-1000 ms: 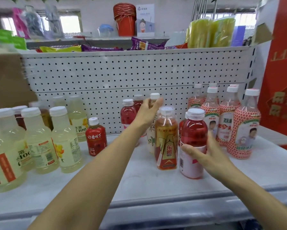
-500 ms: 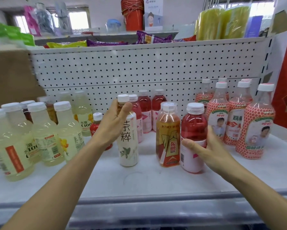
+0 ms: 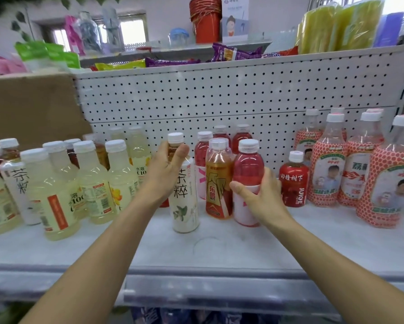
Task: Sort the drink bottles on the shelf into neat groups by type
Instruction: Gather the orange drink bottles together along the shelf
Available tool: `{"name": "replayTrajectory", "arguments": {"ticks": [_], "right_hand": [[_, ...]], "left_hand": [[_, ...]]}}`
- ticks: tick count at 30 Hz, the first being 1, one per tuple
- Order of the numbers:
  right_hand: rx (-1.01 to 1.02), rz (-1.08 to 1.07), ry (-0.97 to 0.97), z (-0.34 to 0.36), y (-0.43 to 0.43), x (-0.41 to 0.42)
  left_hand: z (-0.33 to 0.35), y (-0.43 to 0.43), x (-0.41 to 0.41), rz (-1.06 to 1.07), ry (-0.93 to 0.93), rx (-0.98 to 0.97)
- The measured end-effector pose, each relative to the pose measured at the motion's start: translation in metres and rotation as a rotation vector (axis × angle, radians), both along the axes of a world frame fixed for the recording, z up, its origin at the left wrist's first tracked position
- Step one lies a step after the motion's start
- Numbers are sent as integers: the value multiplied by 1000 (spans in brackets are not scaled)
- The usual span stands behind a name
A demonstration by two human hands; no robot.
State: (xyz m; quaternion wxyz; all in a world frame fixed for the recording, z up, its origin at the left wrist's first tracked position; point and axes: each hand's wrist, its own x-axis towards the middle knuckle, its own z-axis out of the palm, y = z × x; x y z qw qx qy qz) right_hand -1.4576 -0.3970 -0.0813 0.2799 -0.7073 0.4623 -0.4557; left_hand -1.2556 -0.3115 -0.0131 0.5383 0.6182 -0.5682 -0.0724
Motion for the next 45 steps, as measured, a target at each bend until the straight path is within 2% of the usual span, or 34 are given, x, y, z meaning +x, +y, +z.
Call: {"name": "replayTrajectory", "arguments": {"ticks": [3, 7, 11, 15, 18, 21, 23, 27, 29, 34, 45], "right_hand": [[-18, -131, 82, 4, -14, 2], [57, -103, 105, 12, -39, 7], [58, -68, 32, 12, -43, 8], [-116, -2, -16, 10, -20, 9], [-265, -9, -11, 15, -10, 2], [-415, -179, 123, 29, -21, -22], [-402, -284, 282, 41, -36, -44], [-59, -219, 616, 59, -66, -65], [-17, -205, 689, 67, -66, -65], [-62, -187, 594, 75, -47, -63], [-51, 92, 435, 75, 37, -27]], "left_hand": [[-1, 1, -2, 8, 23, 12], [1, 2, -7, 12, 48, 1], [0, 2, -7, 5, 67, -11], [-6, 2, -8, -4, 96, -27], [-22, 4, -10, 115, 94, -98], [-31, 16, -19, 274, -40, -331], [-27, 19, -23, 269, -90, -386], [-20, 15, -24, 176, 47, -214], [-23, 15, -22, 156, 94, -101], [-40, 14, -21, 101, 178, 69], [-47, 35, -13, 60, 186, 4]]}}
